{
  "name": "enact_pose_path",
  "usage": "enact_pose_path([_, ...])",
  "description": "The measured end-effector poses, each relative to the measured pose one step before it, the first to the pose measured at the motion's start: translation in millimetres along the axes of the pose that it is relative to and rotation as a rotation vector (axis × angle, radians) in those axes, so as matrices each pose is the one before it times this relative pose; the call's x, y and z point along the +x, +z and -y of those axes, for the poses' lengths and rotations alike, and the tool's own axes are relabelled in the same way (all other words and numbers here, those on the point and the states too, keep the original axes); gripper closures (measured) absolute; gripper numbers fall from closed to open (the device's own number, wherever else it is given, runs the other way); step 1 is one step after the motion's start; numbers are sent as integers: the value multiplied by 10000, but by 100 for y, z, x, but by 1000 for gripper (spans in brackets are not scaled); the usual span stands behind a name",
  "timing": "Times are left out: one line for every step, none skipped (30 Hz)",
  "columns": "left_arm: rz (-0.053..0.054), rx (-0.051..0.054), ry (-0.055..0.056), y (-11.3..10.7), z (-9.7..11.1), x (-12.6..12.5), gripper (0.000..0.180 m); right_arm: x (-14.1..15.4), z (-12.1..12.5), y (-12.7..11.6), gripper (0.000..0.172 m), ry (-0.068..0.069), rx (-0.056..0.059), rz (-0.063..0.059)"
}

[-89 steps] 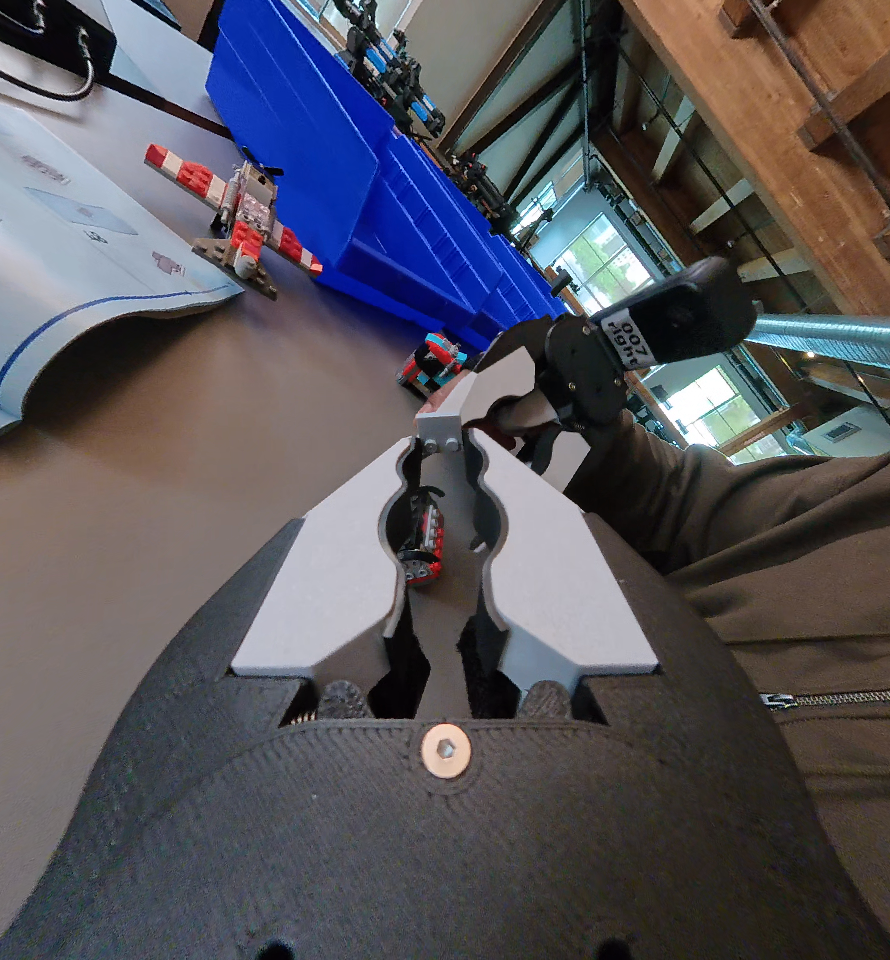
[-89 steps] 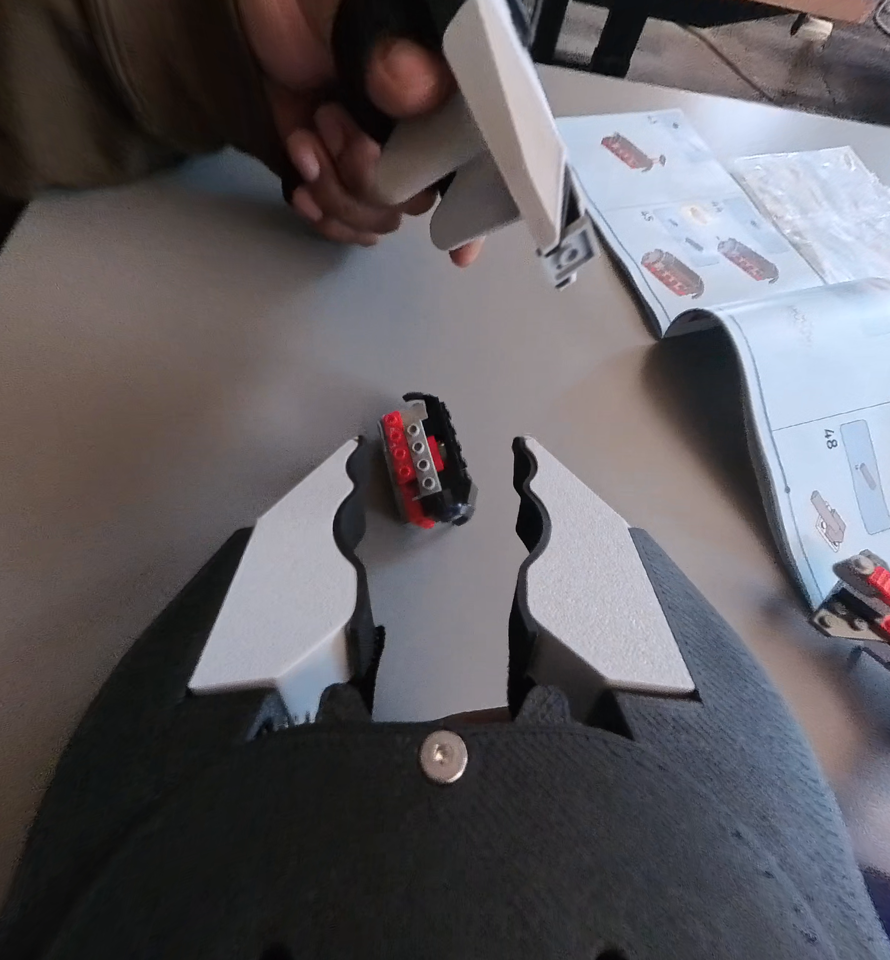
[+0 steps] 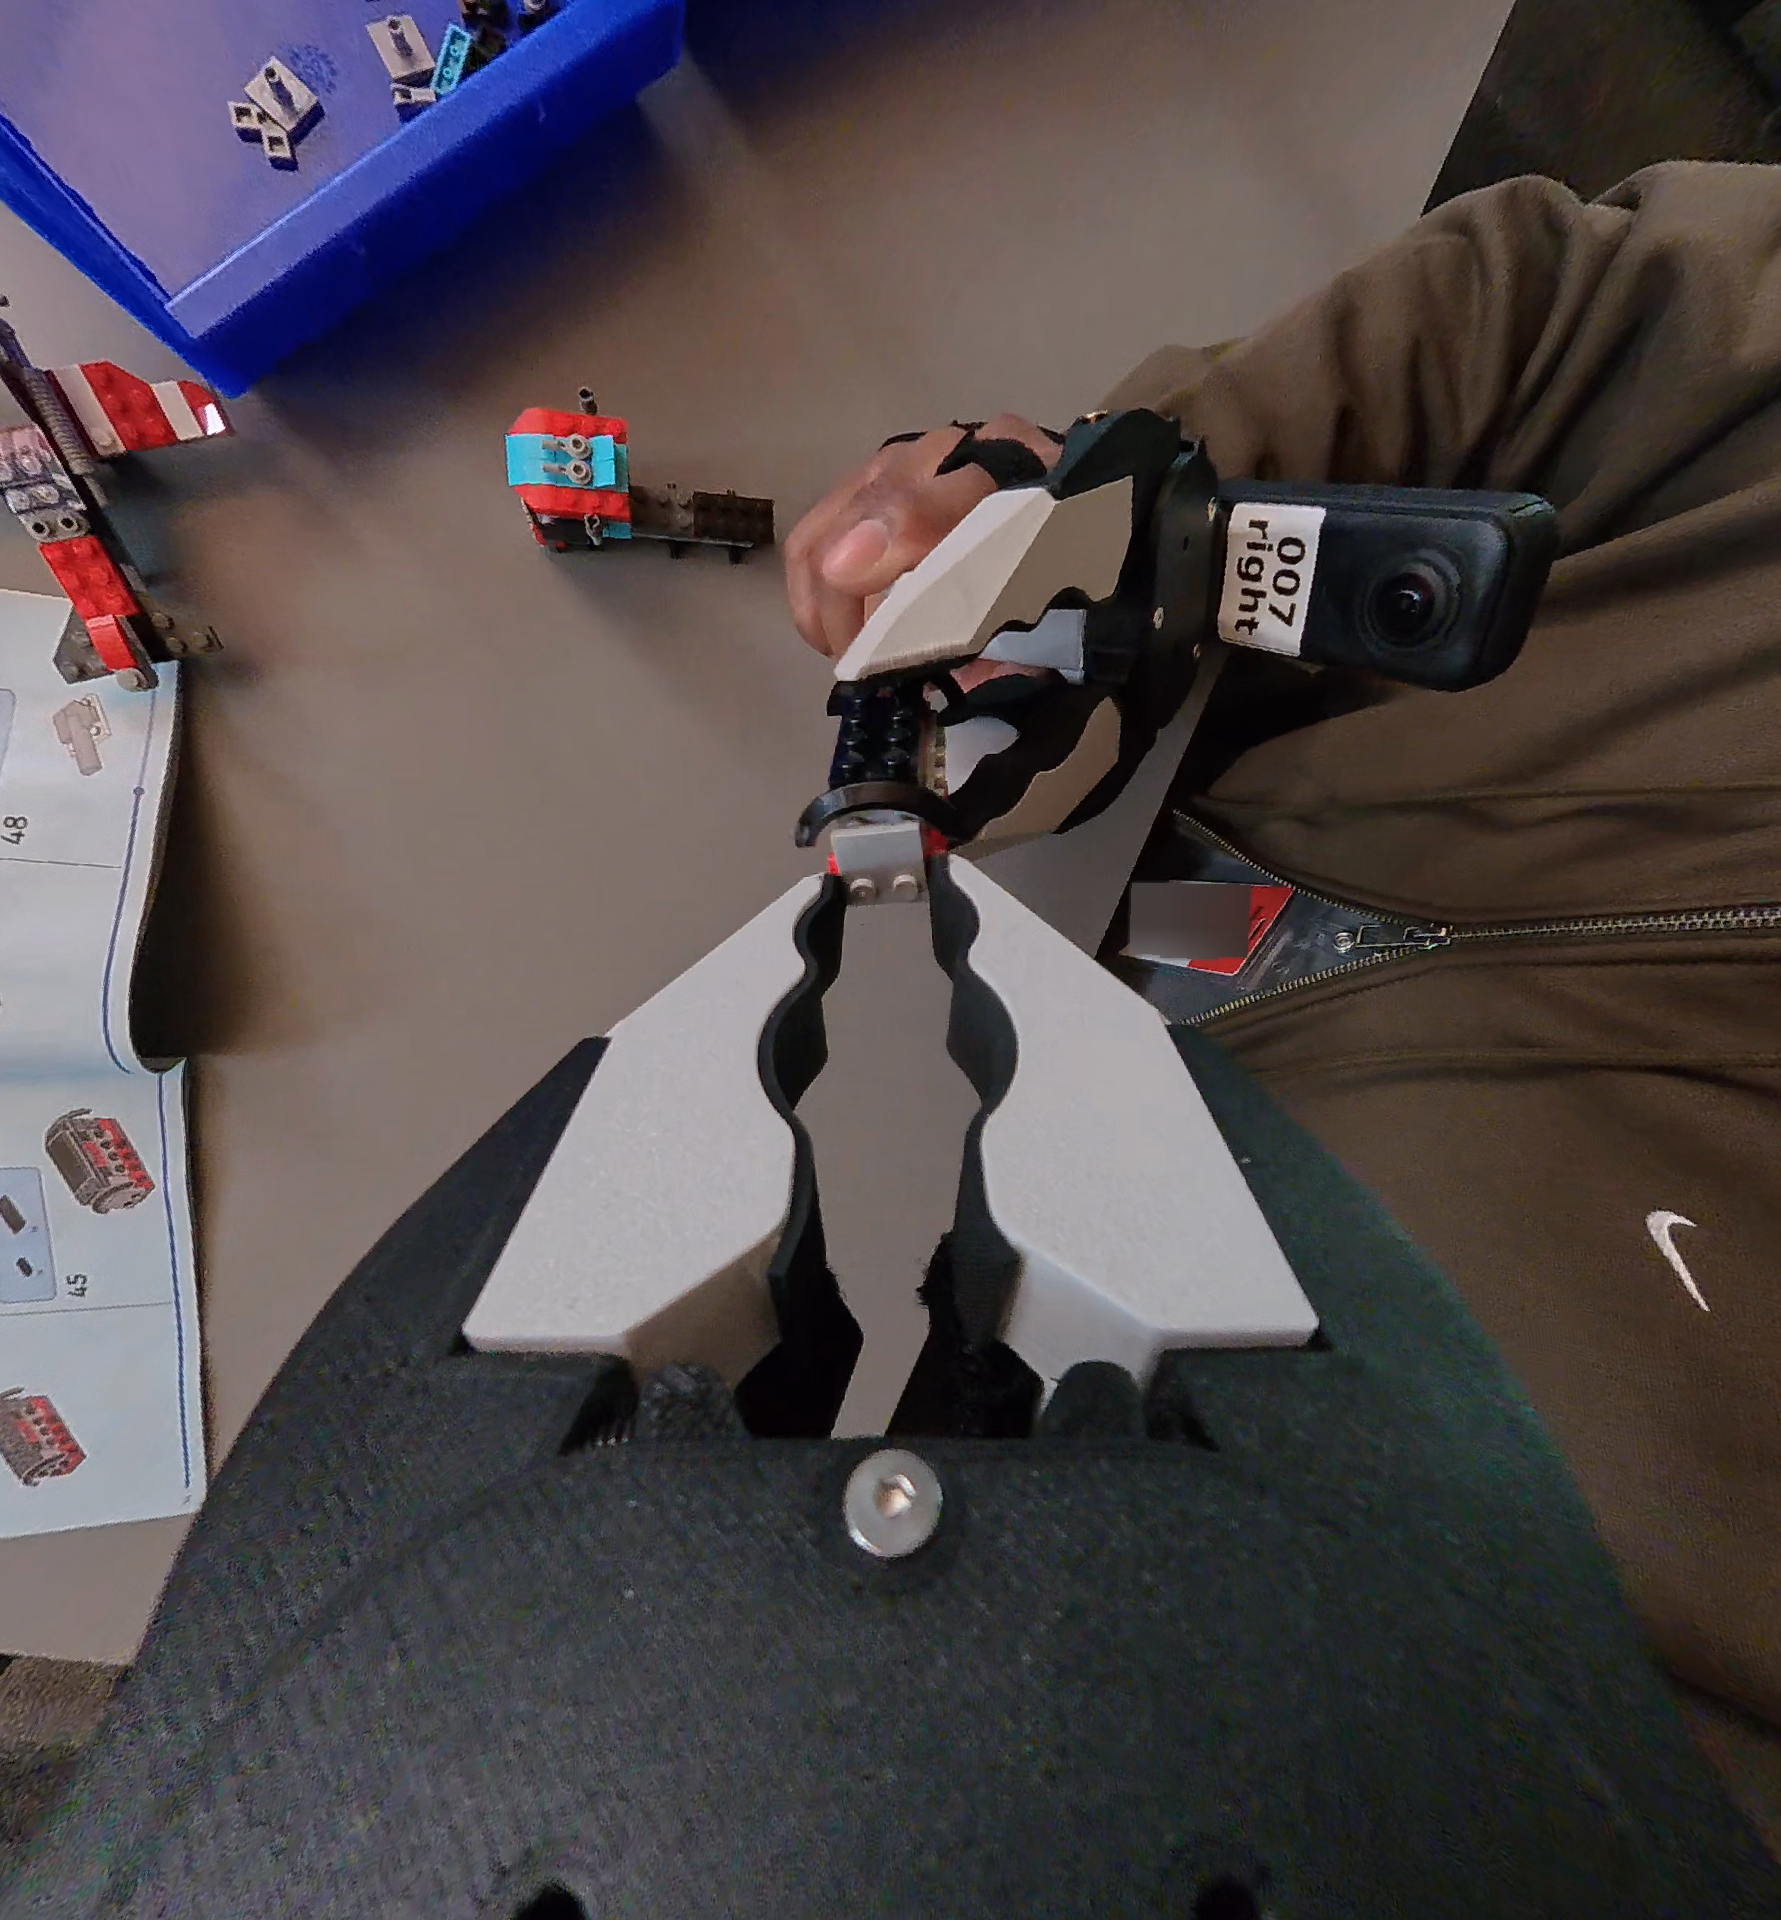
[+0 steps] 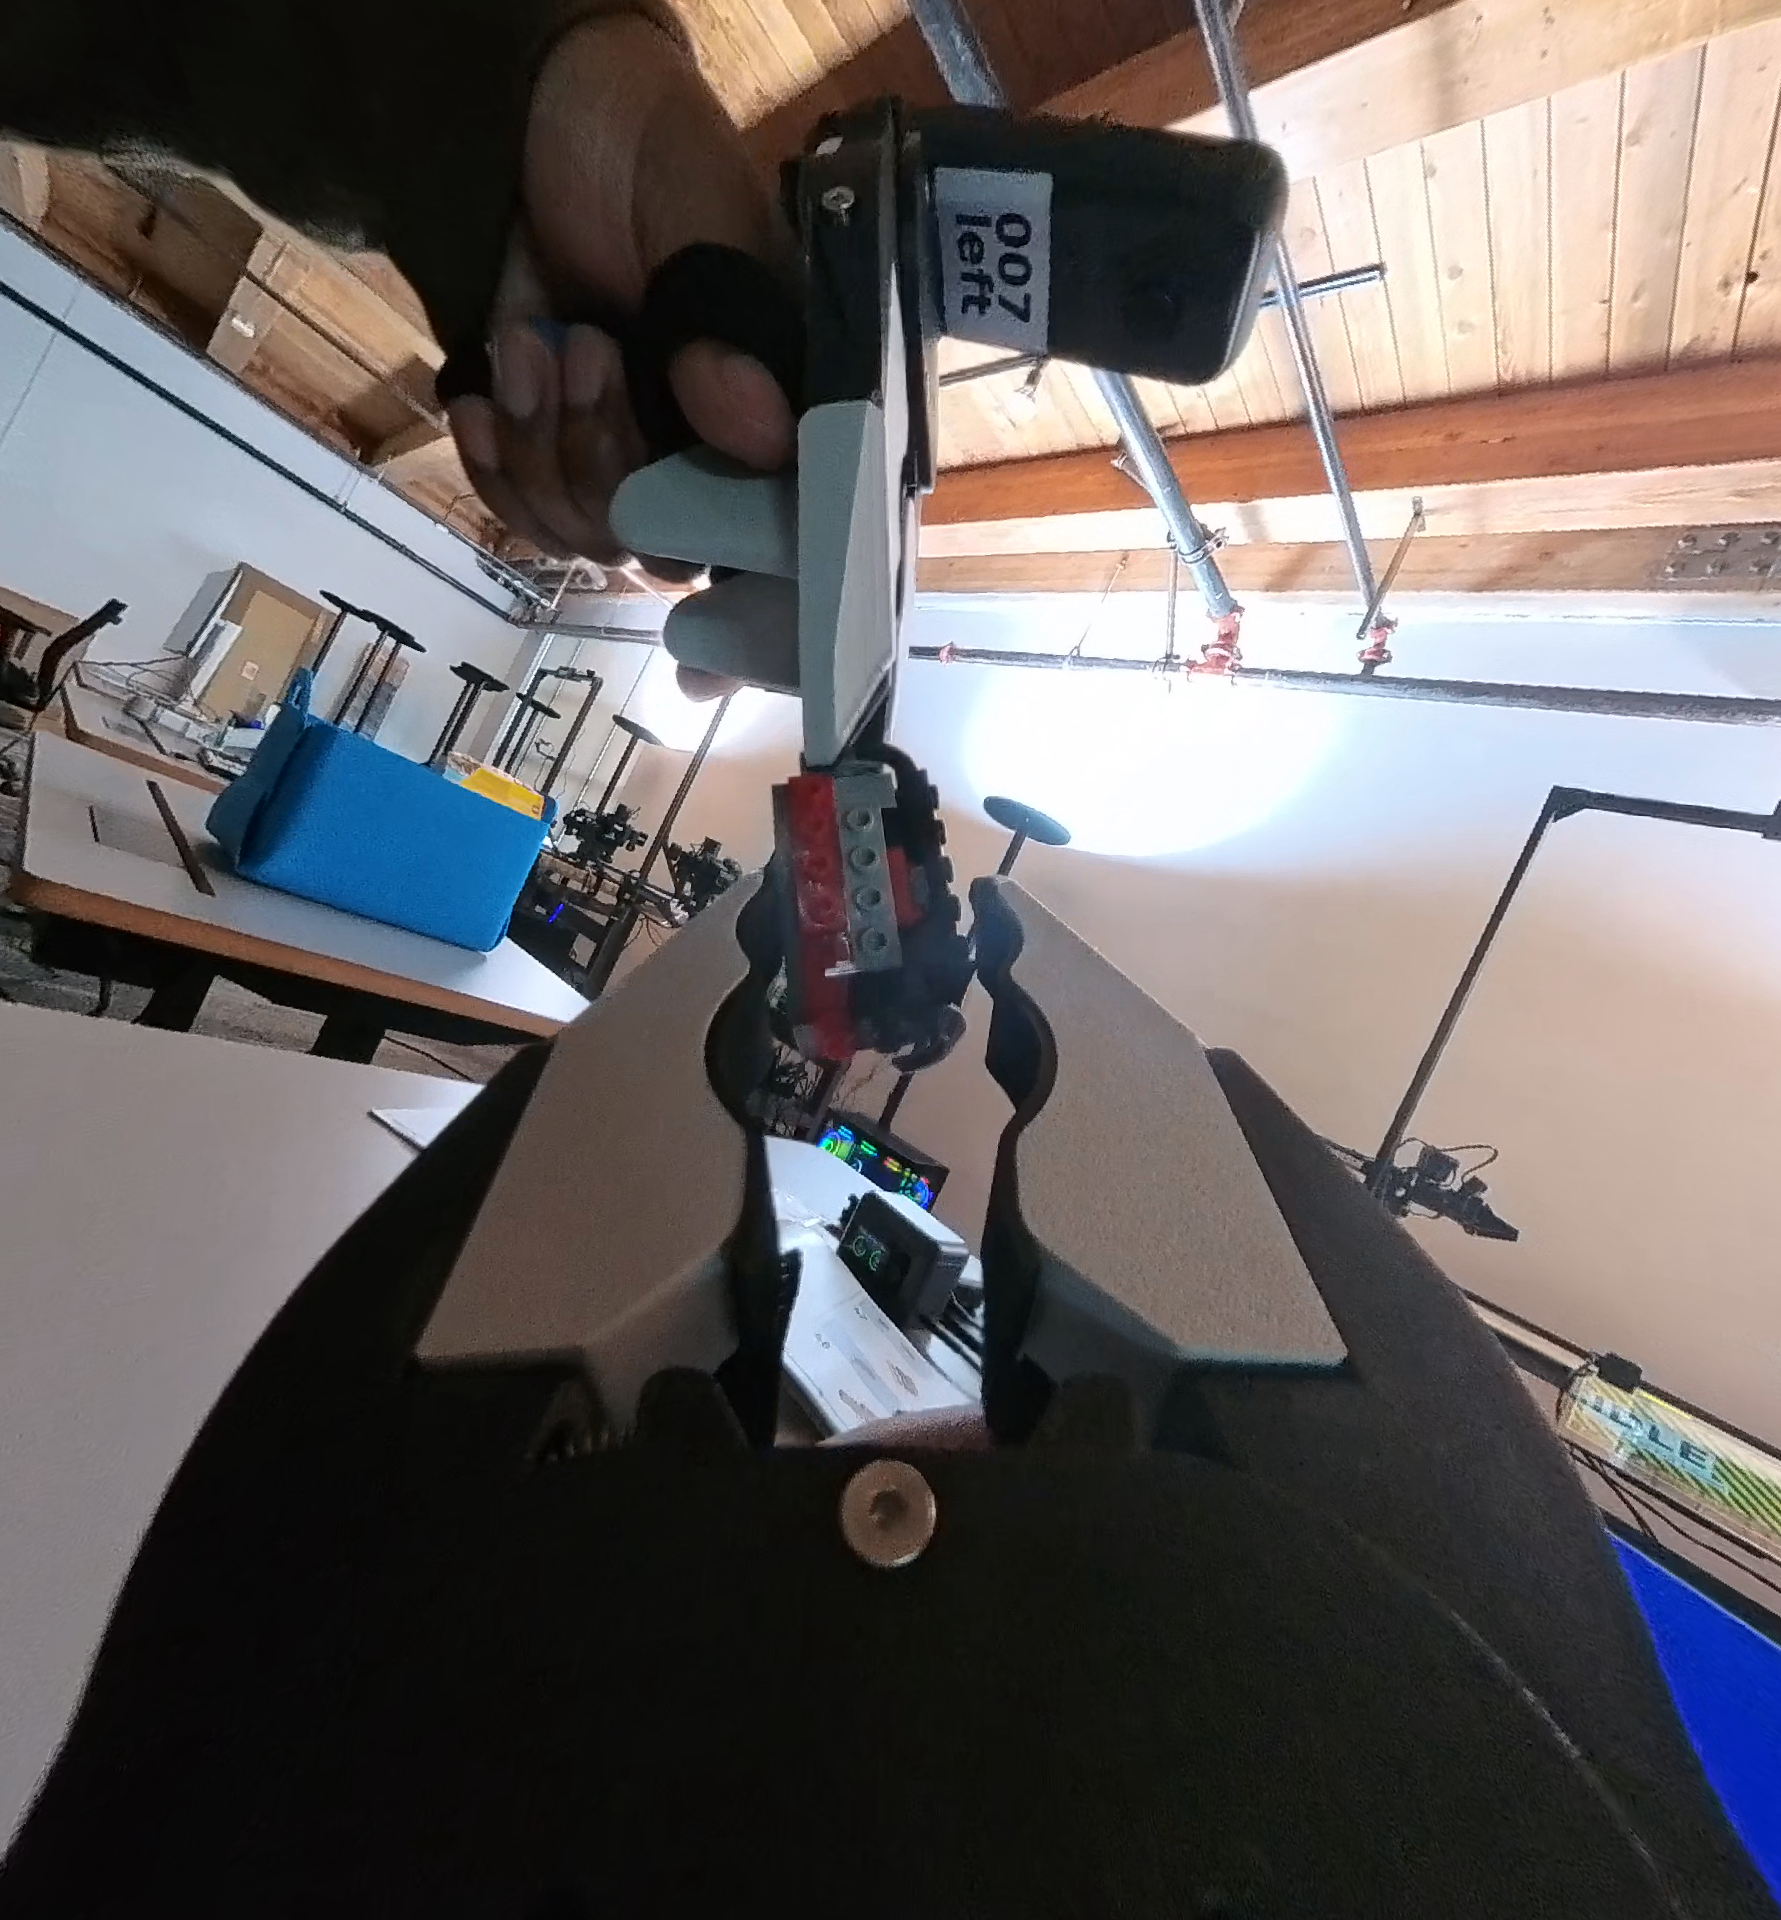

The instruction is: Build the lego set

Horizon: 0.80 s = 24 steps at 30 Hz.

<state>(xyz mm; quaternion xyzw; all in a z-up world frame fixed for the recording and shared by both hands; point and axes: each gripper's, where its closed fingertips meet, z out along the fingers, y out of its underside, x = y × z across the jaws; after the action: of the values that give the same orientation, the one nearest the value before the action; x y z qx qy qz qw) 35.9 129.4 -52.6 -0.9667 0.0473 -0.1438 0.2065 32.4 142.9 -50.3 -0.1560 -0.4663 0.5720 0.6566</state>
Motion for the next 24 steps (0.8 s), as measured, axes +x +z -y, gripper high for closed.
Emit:
enact_pose_path([13, -30, -4, -46, 103, 135, 163, 60, 229, -37, 133, -3, 51, -23])
enact_pose_path([-12, -13, -4, -43, 131, 172, 163, 61, 183, -40, 134, -7, 37, -26])
enact_pose_path([5, -17, 3, -70, 124, 141, 163, 92, 164, -45, 134, 19, 34, -25])
enact_pose_path([14, -14, 12, -69, 119, 132, 163, 127, 166, -37, 134, 20, 40, -29])
enact_pose_path([-3, 3, 0, -62, 134, 165, 163, 125, 186, -46, 134, 1, 46, -34])
enact_pose_path([-24, 1, 4, -73, 126, 205, 163, 121, 222, -48, 134, -1, 58, -29])
enact_pose_path([-37, 0, 17, -91, 125, 232, 163, 114, 260, -48, 134, 8, 70, -26])
enact_pose_path([-47, 5, 5, -103, 126, 249, 163, 107, 282, -58, 134, 12, 76, -24])
enact_pose_path([-44, 7, 14, -109, 134, 242, 163, 114, 290, -51, 134, 14, 76, -27])
enact_pose_path([-36, 5, 3, -100, 128, 236, 163, 111, 280, -42, 134, 6, 71, -27])
enact_pose_path([-28, -3, 17, -112, 112, 238, 163, 108, 286, -36, 134, -1, 73, -27])
enact_pose_path([-17, -5, 22, -127, 118, 234, 163, 118, 299, -13, 134, 7, 76, -32])
enact_pose_path([-8, 0, 13, -128, 138, 229, 163, 123, 286, -19, 134, 8, 70, -45])
enact_pose_path([12, -4, 14, -134, 160, 222, 163, 145, 280, -7, 134, 4, 65, -56])
enact_pose_path([24, -15, 16, -133, 178, 219, 163, 150, 283, -2, 134, -3, 65, -62])
enact_pose_path([38, -32, 27, -134, 155, 230, 163, 137, 274, 4, 134, -3, 66, -61])
enact_pose_path([48, -49, 26, -142, 156, 233, 163, 141, 298, -3, 134, 2, 70, -58])
enact_pose_path([65, -54, 26, -153, 168, 240, 163, 140, 299, 15, 134, -2, 69, -58])
enact_pose_path([82, -68, 26, -153, 146, 232, 163, 136, 295, 12, 134, -5, 71, -57])
enact_pose_path([99, -69, 19, -152, 146, 230, 163, 142, 273, 23, 134, -12, 64, -57])
enact_pose_path([116, -59, 25, -154, 173, 211, 163, 154, 278, 15, 134, -5, 65, -63])
enact_pose_path([106, -60, 13, -160, 165, 243, 163, 157, 305, -3, 134, 9, 71, -65])
enact_pose_path([101, -59, 13, -163, 167, 257, 163, 144, 308, 1, 134, 23, 71, -70])
enact_pose_path([92, -69, 21, -163, 158, 260, 163, 134, 335, 0, 134, 35, 74, -73])
